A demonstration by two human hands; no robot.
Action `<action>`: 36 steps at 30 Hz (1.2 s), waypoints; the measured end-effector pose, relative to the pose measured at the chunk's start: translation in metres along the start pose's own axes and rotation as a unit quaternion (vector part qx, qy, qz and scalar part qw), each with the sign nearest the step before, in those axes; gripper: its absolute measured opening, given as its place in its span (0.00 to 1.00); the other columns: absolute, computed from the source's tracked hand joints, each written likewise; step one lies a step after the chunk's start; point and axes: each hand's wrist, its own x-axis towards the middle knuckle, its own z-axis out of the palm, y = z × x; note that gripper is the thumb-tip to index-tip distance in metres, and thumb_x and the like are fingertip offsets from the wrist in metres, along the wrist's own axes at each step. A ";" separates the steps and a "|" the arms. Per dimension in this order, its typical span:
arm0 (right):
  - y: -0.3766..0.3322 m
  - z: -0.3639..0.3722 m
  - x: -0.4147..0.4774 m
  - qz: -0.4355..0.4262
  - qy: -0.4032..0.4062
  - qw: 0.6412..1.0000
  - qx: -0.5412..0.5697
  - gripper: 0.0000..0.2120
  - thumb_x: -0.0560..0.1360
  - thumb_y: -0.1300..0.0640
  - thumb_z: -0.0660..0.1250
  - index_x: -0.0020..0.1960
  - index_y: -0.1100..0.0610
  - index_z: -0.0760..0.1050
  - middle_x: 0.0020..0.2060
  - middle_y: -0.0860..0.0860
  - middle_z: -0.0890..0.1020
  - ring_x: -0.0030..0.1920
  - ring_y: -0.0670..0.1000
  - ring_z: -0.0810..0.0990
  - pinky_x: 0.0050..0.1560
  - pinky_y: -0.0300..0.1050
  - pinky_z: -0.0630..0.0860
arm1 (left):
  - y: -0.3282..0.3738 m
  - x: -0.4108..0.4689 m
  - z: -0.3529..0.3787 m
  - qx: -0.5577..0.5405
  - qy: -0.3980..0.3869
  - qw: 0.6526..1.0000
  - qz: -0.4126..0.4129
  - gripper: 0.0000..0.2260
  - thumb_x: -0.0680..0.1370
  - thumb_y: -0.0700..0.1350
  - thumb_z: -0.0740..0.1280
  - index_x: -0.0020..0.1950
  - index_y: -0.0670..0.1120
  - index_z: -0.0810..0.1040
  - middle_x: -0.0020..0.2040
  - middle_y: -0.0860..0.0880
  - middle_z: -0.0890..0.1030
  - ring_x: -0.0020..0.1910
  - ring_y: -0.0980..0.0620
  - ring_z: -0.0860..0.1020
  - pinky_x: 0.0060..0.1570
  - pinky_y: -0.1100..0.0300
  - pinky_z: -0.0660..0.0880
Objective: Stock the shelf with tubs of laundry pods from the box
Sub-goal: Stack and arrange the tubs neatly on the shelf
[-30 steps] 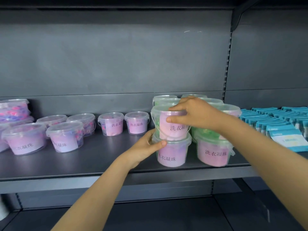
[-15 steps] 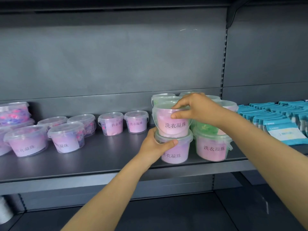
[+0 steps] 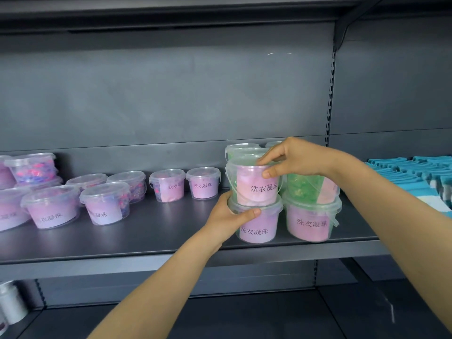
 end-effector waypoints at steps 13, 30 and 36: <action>-0.008 0.010 -0.007 0.001 0.057 0.997 -0.049 0.18 0.71 0.55 0.73 0.59 0.57 0.79 0.58 0.50 0.81 0.60 0.46 0.76 0.55 0.30 0.66 | 0.003 -0.004 0.004 -0.007 0.050 0.998 -0.023 0.25 0.69 0.46 0.75 0.62 0.52 0.68 0.52 0.60 0.76 0.50 0.62 0.75 0.42 0.73 0.69; -0.026 0.006 -0.038 0.037 0.113 0.979 -0.167 0.15 0.73 0.52 0.70 0.58 0.56 0.79 0.55 0.48 0.82 0.56 0.47 0.78 0.51 0.33 0.67 | 0.020 -0.006 -0.020 0.189 0.021 0.982 -0.008 0.26 0.72 0.47 0.72 0.67 0.44 0.68 0.63 0.48 0.75 0.57 0.52 0.75 0.56 0.60 0.72; -0.012 -0.004 -0.091 0.082 0.156 0.968 -0.176 0.18 0.72 0.48 0.71 0.59 0.53 0.78 0.57 0.48 0.81 0.53 0.45 0.76 0.53 0.36 0.68 | 0.069 -0.024 -0.032 0.313 0.045 0.944 0.087 0.12 0.74 0.47 0.69 0.54 0.42 0.76 0.48 0.50 0.78 0.46 0.54 0.75 0.46 0.68 0.67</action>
